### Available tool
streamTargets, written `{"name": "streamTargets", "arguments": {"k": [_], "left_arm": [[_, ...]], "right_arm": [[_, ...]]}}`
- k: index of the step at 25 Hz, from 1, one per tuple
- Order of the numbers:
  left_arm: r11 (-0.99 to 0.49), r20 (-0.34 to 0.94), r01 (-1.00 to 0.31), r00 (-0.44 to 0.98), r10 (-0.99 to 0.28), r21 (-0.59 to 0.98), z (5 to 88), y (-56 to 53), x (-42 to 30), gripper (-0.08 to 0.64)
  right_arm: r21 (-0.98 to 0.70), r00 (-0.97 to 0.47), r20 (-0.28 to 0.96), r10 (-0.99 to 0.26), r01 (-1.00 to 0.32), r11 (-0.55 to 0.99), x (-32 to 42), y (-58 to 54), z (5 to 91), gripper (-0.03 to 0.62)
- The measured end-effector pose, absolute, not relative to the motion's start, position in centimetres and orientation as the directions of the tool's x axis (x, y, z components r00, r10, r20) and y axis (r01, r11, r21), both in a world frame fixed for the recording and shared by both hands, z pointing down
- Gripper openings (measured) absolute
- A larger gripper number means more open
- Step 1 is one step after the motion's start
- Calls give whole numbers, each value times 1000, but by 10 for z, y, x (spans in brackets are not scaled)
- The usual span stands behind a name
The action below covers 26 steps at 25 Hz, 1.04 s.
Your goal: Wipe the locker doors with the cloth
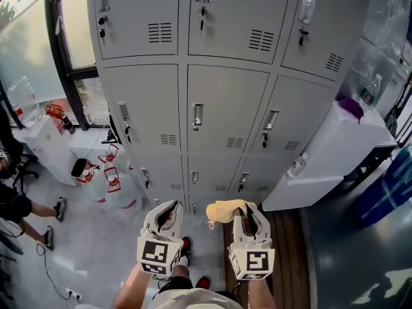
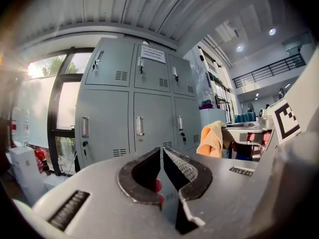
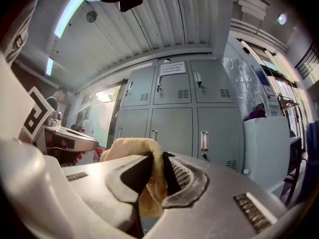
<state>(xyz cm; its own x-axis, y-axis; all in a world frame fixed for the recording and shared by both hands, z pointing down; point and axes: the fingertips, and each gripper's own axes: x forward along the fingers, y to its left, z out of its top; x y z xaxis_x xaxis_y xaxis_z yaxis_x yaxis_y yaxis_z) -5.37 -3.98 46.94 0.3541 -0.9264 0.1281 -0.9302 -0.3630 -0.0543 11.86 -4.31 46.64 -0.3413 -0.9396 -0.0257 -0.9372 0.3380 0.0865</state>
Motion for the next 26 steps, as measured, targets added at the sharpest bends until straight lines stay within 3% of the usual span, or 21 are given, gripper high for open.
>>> {"name": "streamTargets", "arguments": {"k": [26], "left_arm": [[-349,115,-935,341,-933,-61,462,-3,-54,40]], "right_arm": [[97,-341,-47,-939,-937,336,117,-10,452,71]]}}
